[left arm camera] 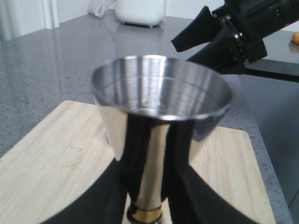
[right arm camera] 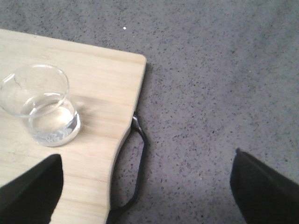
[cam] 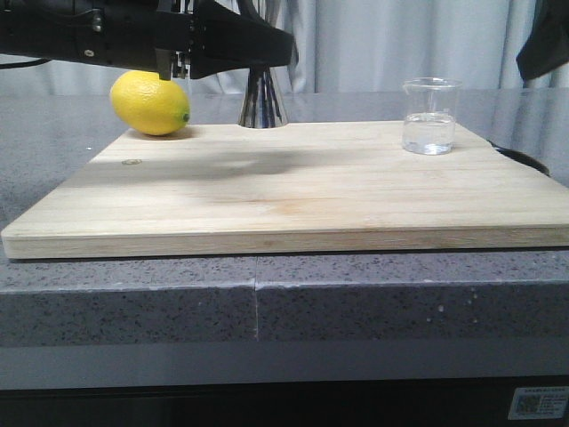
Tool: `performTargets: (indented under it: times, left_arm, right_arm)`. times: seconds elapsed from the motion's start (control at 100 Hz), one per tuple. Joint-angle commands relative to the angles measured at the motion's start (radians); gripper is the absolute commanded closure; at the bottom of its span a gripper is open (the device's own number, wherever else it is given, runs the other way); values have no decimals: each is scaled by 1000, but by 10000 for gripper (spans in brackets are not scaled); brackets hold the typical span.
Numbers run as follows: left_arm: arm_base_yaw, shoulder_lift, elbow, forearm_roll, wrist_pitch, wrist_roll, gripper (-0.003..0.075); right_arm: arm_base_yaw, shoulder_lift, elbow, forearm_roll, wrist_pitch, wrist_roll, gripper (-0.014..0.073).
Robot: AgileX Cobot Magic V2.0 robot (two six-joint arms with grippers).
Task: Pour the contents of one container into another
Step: 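Lower the right gripper over the glass beaker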
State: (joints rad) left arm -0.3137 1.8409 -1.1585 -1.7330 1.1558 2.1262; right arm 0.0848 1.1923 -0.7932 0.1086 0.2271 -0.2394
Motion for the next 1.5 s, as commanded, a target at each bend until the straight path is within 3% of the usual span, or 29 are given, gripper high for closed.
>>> performTargets:
  times: [0.0,0.2,0.57,1.49]
  left_arm:
    - [-10,-52,-28,-66,114,-9,554]
    - [-10,-52,-28,-66,114,-9,554]
    - [-10,-52,-28,-66,114,-9,554]
    - [-10,-52,-28,-65,114,-9,554]
  right_arm:
    - [8,-50,-13,4,-67,-12,-62]
    - [57,-107,71,4,-128,-12,-62]
    - [170,-164,304,5,-548,20,-62]
    - [207,140,311,-4,-920,122,-62]
